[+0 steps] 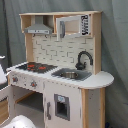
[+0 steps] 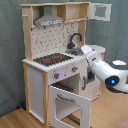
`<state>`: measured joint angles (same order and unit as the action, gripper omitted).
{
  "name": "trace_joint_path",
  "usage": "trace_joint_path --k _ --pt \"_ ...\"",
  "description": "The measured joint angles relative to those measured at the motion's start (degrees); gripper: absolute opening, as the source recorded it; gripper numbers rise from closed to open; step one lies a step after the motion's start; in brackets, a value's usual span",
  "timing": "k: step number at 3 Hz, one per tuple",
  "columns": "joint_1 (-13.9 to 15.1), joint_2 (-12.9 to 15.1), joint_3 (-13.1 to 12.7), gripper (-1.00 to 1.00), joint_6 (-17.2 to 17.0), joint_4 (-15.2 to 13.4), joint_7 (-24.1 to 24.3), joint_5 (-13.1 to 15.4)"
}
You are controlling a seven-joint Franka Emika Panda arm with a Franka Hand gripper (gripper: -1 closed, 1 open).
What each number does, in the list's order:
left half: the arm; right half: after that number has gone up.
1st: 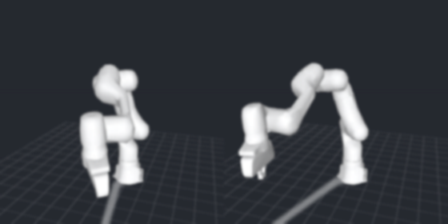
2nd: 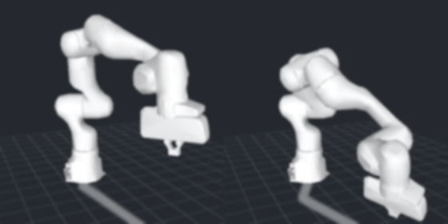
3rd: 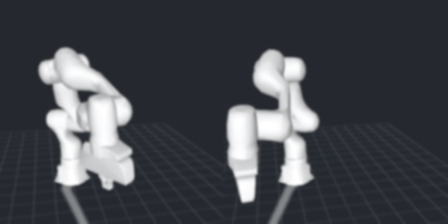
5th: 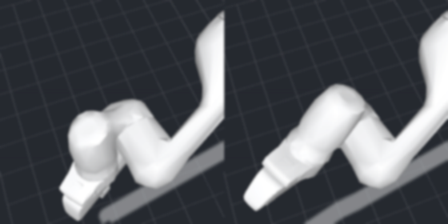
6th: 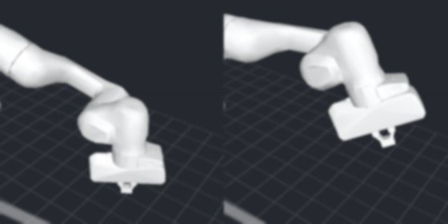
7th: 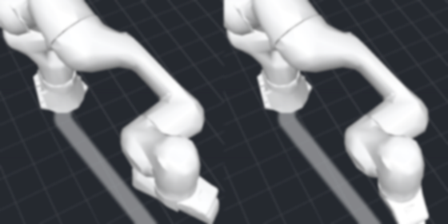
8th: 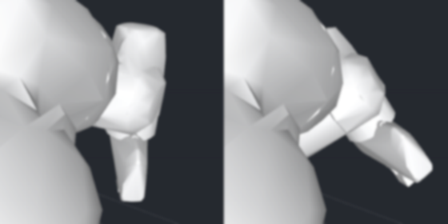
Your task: Play with the kitchen
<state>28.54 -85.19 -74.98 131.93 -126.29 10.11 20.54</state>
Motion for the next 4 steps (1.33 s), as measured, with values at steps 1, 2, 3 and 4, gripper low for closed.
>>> trace_joint_path --k 1,2,3,4 --pt "-4.2 0.1 -1.9 1.00 1.4 -4.4 0.0 0.7" --pt "-8.0 0.1 -2.9 1.00 4.5 -9.7 0.0 1.0" --pt "-10.6 0.1 -3.3 1.00 7.8 -13.9 0.0 1.1" --pt "-12.9 0.1 -3.4 1.00 11.3 -17.8 0.0 1.1"
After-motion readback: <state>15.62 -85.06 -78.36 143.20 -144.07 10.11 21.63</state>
